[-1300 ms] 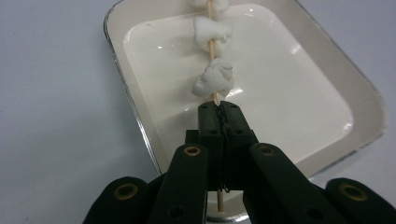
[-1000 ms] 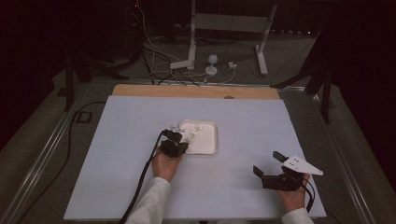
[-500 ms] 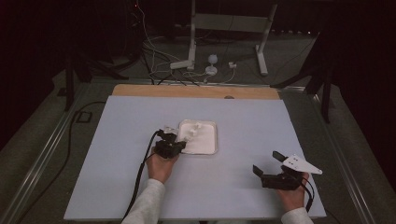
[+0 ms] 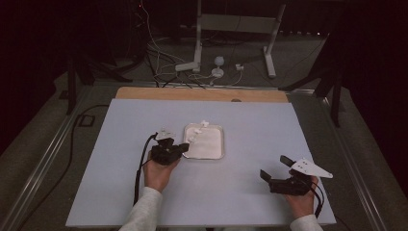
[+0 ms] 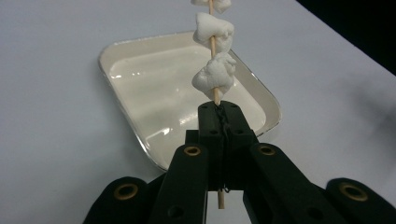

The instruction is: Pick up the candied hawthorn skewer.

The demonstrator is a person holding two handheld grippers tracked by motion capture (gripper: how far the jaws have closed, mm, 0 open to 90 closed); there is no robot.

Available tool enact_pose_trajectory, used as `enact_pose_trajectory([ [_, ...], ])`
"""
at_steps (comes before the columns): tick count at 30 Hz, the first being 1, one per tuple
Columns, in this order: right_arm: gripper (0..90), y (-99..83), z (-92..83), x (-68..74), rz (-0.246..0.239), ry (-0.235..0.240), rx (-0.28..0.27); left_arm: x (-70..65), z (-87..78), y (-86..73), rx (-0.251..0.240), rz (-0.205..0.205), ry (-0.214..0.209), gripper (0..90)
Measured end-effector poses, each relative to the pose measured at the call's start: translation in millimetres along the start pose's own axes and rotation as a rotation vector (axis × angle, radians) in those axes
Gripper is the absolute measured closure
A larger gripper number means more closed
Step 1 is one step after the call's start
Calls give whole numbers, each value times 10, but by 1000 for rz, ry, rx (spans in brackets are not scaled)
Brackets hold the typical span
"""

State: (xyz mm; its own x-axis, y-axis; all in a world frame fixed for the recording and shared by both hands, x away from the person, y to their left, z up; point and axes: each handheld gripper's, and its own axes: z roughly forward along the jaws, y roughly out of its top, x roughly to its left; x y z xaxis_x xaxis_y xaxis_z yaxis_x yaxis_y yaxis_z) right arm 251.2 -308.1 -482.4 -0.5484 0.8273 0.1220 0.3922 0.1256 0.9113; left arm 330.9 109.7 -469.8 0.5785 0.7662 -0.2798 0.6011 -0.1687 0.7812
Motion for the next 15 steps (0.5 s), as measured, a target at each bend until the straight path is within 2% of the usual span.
enact_pose_trajectory([
  [5, 0, 110, 3, -21, 31, 23, 8, 46, -133, -40, -39, 13, -7, 900],
  [10, 0, 259, 46, -36, 49, 45, -1, 25, -173, -102, -61, 36, -24, 900],
  [15, 0, 455, 116, -11, 39, 61, -7, 14, -203, -96, -83, 38, -39, 900],
])
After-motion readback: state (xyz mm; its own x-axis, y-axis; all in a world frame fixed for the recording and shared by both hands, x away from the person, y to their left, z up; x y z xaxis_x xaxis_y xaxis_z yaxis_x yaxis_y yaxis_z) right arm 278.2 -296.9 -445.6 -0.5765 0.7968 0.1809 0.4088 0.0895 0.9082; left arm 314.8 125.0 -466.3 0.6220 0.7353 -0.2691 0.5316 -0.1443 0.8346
